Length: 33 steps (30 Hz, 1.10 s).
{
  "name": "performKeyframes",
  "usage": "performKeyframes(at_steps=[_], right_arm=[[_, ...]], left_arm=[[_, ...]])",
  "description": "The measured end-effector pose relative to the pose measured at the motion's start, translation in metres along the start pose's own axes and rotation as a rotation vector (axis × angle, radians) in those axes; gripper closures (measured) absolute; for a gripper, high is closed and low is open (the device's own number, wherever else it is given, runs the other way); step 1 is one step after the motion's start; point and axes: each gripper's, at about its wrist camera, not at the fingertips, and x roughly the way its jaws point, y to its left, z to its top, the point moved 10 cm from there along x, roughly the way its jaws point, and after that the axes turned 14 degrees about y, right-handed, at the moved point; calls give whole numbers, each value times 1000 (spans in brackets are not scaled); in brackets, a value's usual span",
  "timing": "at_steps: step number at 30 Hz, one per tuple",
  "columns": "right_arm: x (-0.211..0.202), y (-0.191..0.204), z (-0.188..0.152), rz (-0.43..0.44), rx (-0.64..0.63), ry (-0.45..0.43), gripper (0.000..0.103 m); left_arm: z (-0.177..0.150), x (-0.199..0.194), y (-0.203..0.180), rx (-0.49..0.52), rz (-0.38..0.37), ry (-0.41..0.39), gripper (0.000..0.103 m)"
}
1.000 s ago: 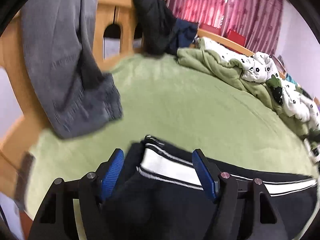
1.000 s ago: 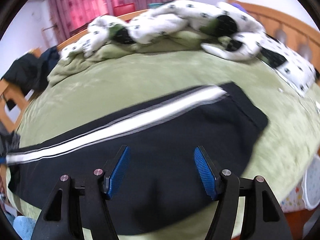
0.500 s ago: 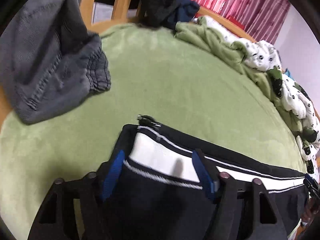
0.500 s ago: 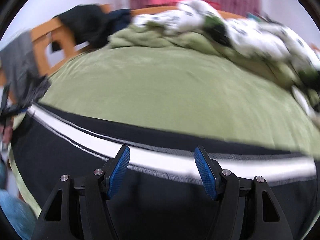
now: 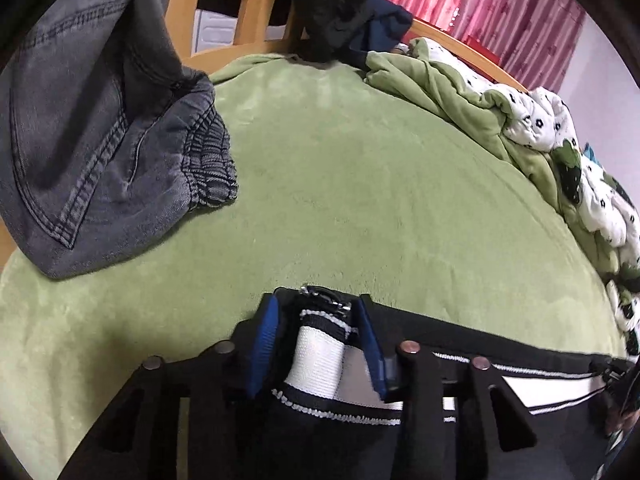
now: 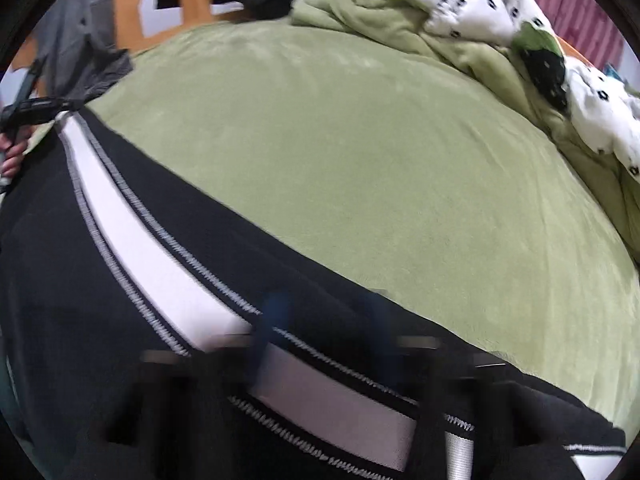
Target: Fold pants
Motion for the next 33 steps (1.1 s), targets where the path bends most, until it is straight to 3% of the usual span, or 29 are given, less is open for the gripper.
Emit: performKeyframes(at_steps=[1,6,9,12,14,15,16,17,18,20,23,27,29,33], right_arm=[[-7,1,2,-21,-7,-32,99],[-26,-1,10,-50,44,-145,100],[-10,-7,20,-38,86,-146,100],[17,-7,20,-65,86,-86,97],[15,-10,22,-88,105,-93,93],[10,-14,22,-84,133,-90,84],[4,-19,21,-78,161,-90,75],[-5,-27,18,-79,199,-103,59],[-19,-38,13,-90,237,-137,50],[-41,-59,-1,-147,299,-182,42],[-55,-94,-33,-203,381,-177,41],[-1,-125,-64,-212,452,7,41],[-1,-129,-59,-204,461,-39,41],[-12,-129,-63,-183,517,-29,40]], left_arm=[[0,-2,-2,13,-2,-7,82],[4,-15,-9,53,64,-72,82],[9,-12,-8,53,83,-71,82],[6,6,-4,46,123,-23,82],[5,9,-3,44,158,-16,77],[3,7,-5,44,161,-19,75],[1,3,-4,35,183,-11,62],[0,1,-4,27,197,-2,49],[-3,-3,-4,25,201,1,47],[-9,-13,-8,39,197,-14,47],[-21,-28,-15,60,207,-45,46],[-37,-27,-36,43,138,-43,43],[-44,-13,-51,67,145,6,43],[-58,-18,-63,70,113,45,43]])
